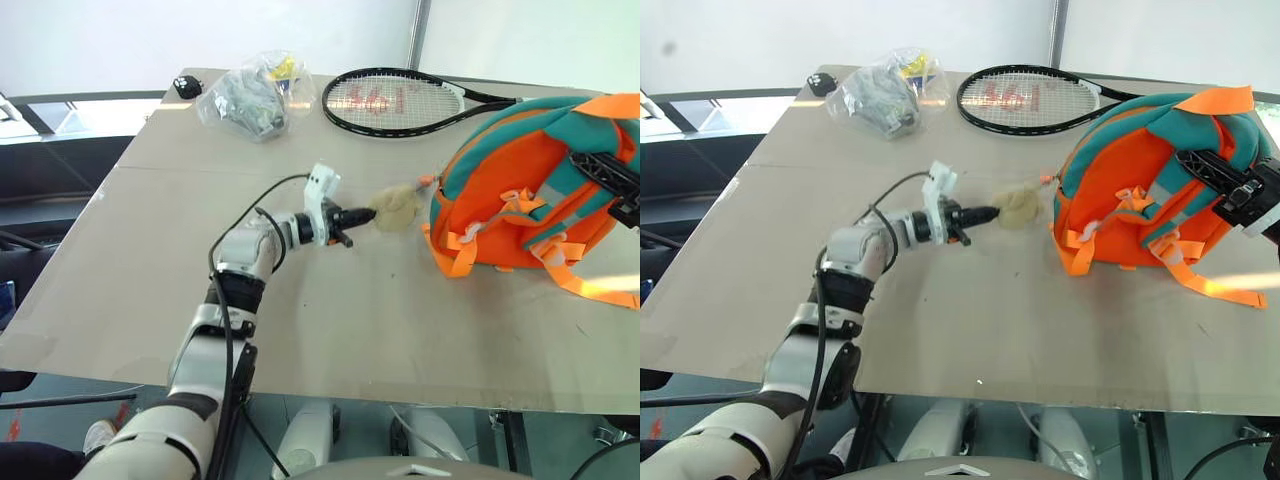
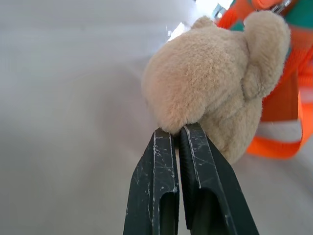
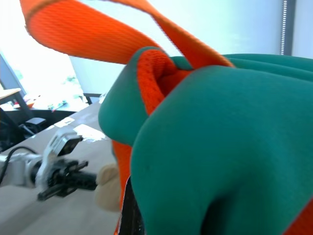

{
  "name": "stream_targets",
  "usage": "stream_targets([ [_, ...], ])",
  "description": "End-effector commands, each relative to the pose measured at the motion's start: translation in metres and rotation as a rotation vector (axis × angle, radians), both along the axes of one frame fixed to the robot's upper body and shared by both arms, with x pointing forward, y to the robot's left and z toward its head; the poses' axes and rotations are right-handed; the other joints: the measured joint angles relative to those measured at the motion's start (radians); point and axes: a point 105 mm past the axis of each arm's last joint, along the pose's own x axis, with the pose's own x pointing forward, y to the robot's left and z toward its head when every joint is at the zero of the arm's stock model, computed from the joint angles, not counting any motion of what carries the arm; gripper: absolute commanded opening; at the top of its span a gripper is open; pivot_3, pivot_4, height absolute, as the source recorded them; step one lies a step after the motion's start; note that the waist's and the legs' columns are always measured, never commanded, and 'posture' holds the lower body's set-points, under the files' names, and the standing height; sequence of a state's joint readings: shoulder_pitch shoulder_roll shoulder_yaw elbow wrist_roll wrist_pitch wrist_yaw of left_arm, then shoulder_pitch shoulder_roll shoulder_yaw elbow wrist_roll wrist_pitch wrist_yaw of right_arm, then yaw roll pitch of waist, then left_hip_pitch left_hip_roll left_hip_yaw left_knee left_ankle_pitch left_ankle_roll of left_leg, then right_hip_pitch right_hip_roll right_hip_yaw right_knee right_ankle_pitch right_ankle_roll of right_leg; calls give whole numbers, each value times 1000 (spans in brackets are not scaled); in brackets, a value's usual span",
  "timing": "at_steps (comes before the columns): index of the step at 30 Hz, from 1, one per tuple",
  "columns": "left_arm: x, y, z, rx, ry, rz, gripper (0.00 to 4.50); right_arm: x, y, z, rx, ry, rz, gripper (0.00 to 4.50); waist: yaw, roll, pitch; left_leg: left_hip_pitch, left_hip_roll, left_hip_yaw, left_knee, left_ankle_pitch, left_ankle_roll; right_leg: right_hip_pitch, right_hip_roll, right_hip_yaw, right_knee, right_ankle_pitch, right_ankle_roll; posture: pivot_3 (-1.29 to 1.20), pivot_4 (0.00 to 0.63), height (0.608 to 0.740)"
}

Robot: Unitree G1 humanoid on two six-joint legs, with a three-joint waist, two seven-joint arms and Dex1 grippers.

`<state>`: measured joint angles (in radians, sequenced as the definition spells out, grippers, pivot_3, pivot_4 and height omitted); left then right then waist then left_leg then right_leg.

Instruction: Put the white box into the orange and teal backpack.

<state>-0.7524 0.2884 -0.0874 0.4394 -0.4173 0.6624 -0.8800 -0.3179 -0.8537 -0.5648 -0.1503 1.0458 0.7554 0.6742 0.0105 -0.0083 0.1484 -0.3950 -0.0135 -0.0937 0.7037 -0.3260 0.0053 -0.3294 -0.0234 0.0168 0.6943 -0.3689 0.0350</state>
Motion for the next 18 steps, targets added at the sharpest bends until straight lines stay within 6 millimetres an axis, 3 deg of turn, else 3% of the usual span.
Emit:
stream_targets([
  [1,-13,8,-35,138,65,21,46,-5,-21,28,16,-127,-116,0,0,0,0,0,0,0,0,0,0,0,-1,0,0,0,0,0,150,740],
  [3,-13,7,-45,148,86,64,46,-7,-19,24,1,-111,-104,0,0,0,0,0,0,0,0,0,0,0,-3,1,0,0,0,0,150,740],
  [4,-12,-1,-38,108,64,59,46,-9,-15,19,-33,-97,-86,0,2,1,-1,0,0,0,0,0,0,0,-3,1,0,0,0,0,150,740],
  [8,-18,-30,24,-178,-115,-28,46,-18,6,-7,-232,-43,-40,0,5,1,-1,0,0,-1,0,0,0,1,-4,0,0,0,0,0,150,740],
  [11,-33,-31,47,-244,-228,-98,46,-15,6,-39,-464,-9,-85,0,3,1,-1,-2,-1,1,1,0,0,1,-4,0,0,0,0,0,150,740],
  [12,-38,-27,52,-246,-277,-109,264,-18,7,-46,-485,-4,-77,714,1,1,-1,-2,0,2,0,0,0,1,-4,0,-1,0,0,0,150,740],
  [14,-48,-20,58,-243,-335,-127,801,-24,7,-55,-496,7,-67,1432,-1,2,-2,0,1,4,0,0,0,1,-4,1,-1,0,0,0,150,740],
  [18,-58,-3,64,-195,-395,-114,2723,-43,0,-56,-506,24,-72,3312,1,2,-2,2,2,4,-1,0,0,2,-3,3,-1,0,0,0,150,740],
])
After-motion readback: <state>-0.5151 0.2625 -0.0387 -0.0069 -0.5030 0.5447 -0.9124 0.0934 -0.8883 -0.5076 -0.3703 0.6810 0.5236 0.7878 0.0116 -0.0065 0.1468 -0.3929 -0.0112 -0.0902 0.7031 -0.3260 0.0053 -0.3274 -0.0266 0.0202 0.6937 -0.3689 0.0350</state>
